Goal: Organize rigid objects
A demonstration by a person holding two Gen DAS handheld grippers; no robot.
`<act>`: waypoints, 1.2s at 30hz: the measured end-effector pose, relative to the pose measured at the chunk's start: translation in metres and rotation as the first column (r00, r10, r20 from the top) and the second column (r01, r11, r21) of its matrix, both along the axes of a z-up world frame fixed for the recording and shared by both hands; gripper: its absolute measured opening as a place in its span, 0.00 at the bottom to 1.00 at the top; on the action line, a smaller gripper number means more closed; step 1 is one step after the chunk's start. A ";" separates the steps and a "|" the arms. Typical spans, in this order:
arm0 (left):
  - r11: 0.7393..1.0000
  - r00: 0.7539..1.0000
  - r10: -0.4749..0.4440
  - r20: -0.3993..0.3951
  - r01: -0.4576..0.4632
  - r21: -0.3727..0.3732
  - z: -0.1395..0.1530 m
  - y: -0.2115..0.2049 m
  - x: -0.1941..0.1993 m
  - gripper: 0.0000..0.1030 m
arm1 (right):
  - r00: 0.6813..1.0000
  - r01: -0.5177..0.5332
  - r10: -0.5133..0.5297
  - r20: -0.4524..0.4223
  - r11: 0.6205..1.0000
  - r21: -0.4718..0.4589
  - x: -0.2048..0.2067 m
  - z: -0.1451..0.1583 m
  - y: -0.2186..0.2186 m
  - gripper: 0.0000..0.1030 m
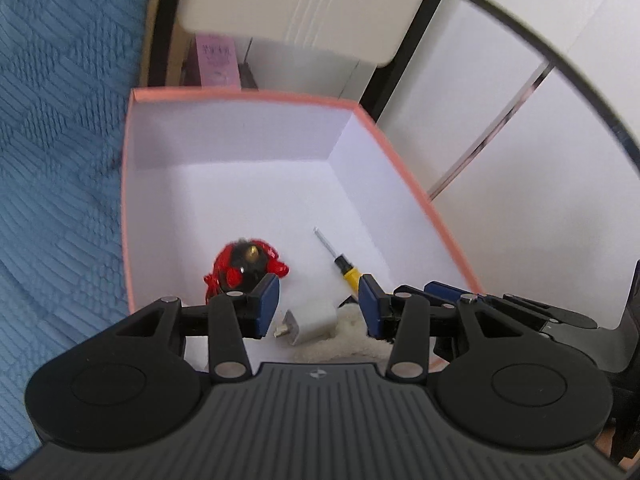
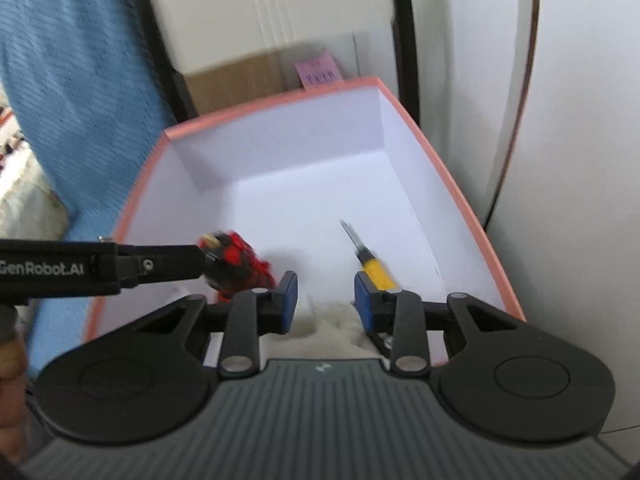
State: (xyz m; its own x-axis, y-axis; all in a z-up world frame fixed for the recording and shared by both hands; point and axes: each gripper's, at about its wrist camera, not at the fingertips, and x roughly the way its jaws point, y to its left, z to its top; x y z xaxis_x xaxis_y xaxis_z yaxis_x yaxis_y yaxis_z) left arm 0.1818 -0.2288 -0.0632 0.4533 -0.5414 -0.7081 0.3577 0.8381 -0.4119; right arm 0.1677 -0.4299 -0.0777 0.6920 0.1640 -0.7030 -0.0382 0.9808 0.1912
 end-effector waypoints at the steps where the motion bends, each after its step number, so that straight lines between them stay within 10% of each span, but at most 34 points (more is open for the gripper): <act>1: 1.000 1.000 0.003 0.015 -0.003 -0.002 0.007 0.003 -0.003 0.49 | 1.000 0.001 -0.001 0.013 1.000 0.000 -0.003 0.008 0.002 0.33; 17: 0.997 0.975 0.051 0.216 -0.036 -0.073 0.103 0.078 -0.074 0.51 | 0.989 -0.007 0.010 0.145 1.000 -0.020 -0.066 0.091 0.037 0.33; 36: 0.991 0.967 0.125 0.220 -0.112 -0.069 0.097 0.131 -0.129 0.72 | 0.996 0.004 -0.001 0.091 0.999 -0.034 -0.124 0.088 0.069 0.33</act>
State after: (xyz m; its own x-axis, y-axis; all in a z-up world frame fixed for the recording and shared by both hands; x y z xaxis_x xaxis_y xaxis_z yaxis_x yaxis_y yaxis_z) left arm 0.0531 -0.0973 0.0341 0.6601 -0.5099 -0.5517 0.3453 0.8581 -0.3799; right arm 0.0442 -0.3614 0.0101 0.7541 0.1390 -0.6419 -0.0512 0.9868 0.1535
